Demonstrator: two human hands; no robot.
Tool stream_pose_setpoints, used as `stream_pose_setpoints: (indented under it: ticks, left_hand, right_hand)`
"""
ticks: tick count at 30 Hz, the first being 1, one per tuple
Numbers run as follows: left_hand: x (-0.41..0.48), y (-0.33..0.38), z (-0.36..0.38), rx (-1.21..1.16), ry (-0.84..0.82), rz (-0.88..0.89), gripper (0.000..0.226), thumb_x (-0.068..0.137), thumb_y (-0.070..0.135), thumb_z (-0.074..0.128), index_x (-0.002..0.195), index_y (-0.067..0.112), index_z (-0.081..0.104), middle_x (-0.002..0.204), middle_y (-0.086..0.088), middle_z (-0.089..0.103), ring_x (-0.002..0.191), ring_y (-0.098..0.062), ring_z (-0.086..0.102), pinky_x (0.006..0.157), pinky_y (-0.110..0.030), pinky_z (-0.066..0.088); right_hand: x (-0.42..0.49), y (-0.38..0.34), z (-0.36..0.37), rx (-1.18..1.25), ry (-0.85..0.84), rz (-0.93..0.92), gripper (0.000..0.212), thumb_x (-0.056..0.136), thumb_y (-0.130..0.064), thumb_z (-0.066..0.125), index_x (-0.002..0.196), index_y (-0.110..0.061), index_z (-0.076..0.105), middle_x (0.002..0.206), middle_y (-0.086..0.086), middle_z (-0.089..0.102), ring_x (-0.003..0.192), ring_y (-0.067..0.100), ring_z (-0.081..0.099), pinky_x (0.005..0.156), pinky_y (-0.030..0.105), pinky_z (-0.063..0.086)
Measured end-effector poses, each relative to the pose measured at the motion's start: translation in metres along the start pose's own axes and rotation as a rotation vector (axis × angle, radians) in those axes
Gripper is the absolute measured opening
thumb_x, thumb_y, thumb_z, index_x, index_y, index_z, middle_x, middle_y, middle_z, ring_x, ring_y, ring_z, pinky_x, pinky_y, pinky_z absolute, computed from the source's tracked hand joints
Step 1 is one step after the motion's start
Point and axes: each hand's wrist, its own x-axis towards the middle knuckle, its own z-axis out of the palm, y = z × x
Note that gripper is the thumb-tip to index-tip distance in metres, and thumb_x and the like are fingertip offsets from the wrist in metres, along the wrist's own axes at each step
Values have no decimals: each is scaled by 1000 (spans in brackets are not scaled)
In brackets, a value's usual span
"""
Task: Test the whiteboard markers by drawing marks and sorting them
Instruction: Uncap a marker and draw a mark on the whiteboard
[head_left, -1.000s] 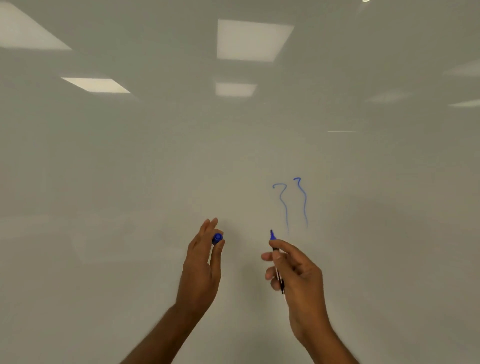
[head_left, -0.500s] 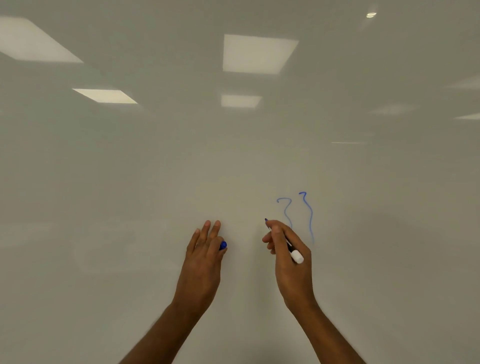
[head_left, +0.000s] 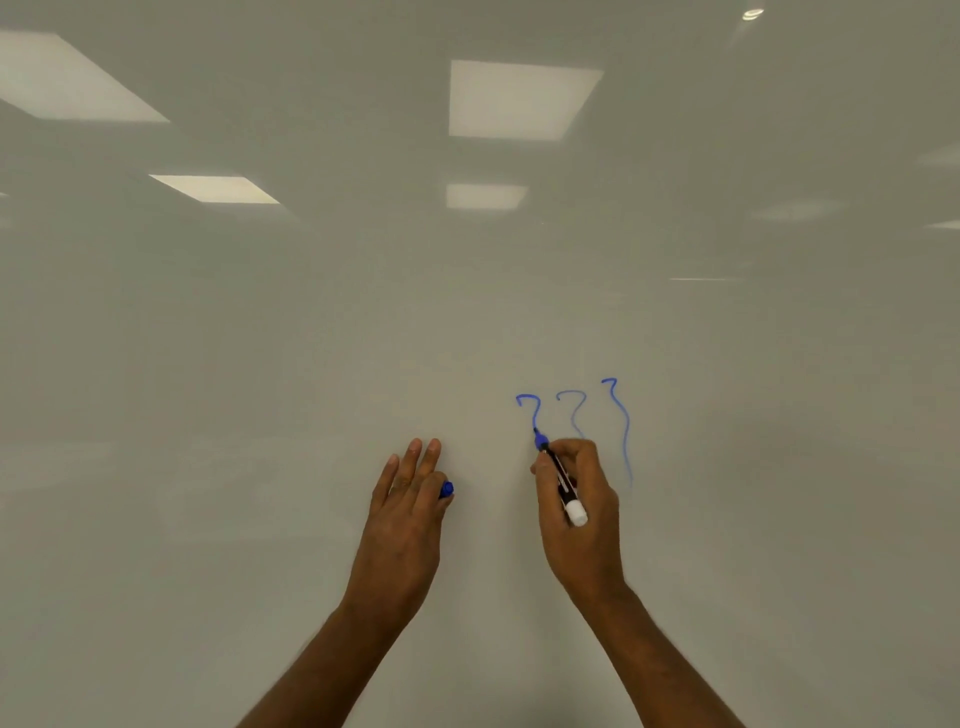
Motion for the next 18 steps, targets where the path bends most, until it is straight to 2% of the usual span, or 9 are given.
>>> stream_pose_setpoints:
  ticks: [4, 6, 7, 9, 10, 12, 13, 15, 18]
  left_hand:
    - [3, 4, -7, -14, -67, -30, 44, 103, 22, 36, 137, 1, 53, 152, -13, 46, 145, -28, 37, 124, -36, 18]
    - [5, 9, -14, -61, -87, -77, 44, 106, 24, 35, 142, 4, 50, 156, -8, 41, 148, -23, 31, 124, -34, 17]
    - [5, 15, -20, -136, -87, -158, 44, 107, 26, 36, 147, 9, 46, 158, -1, 35, 149, -17, 26, 124, -31, 16]
    - [3, 31, -35, -367, -68, -368, 46, 105, 29, 45, 149, 19, 43, 154, 10, 36, 146, -6, 28, 120, -24, 22]
    - [0, 40, -43, -488, -32, -456, 42, 103, 30, 49, 144, 22, 50, 148, 12, 46, 140, -2, 38, 117, -22, 30]
    - [-5, 57, -59, -785, 54, -684, 25, 102, 27, 55, 124, 22, 65, 126, 10, 69, 121, -1, 60, 107, -25, 46]
    - [-6, 63, -65, -991, 82, -836, 21, 102, 25, 55, 118, 18, 67, 116, 5, 74, 113, -7, 67, 102, -30, 50]
    - [-12, 68, -75, -1415, 118, -1095, 23, 103, 21, 53, 119, 8, 63, 112, -11, 75, 106, -24, 72, 97, -39, 53]
    - [-26, 71, -88, -1772, 169, -1255, 25, 103, 18, 51, 123, 4, 57, 119, -22, 71, 107, -32, 71, 94, -44, 57]
  right_hand:
    - [-27, 9, -15, -91, -75, 47, 11, 100, -17, 57, 96, -28, 55, 80, -5, 59, 72, 18, 58, 65, 35, 52]
    - [-37, 3, -23, -71, -85, 173, 10, 99, -21, 58, 93, -28, 54, 75, -1, 62, 71, 23, 61, 62, 39, 52]
    - [-44, -6, -27, -30, -78, 232, 10, 98, -20, 59, 92, -26, 54, 73, 3, 63, 70, 27, 62, 62, 40, 53]
    - [-59, -29, -34, 82, -55, 286, 9, 96, -16, 62, 92, -20, 56, 73, 7, 65, 69, 27, 63, 60, 33, 51]
    - [-66, -41, -38, 144, -61, 301, 8, 95, -14, 64, 93, -18, 57, 75, 6, 66, 70, 23, 65, 61, 31, 52]
    - [-77, -63, -42, 254, -129, 342, 7, 94, -14, 66, 97, -19, 61, 81, 6, 68, 75, 24, 66, 66, 35, 54]
    - [-81, -72, -43, 300, -174, 361, 8, 94, -14, 66, 99, -21, 64, 84, 8, 68, 78, 30, 64, 67, 38, 53]
    - [-89, -85, -43, 372, -255, 390, 11, 94, -20, 68, 102, -27, 68, 91, 10, 70, 84, 35, 62, 66, 39, 51]
    - [-100, -98, -38, 423, -364, 424, 20, 91, -33, 62, 109, -29, 70, 103, 3, 73, 92, 24, 68, 67, 31, 54]
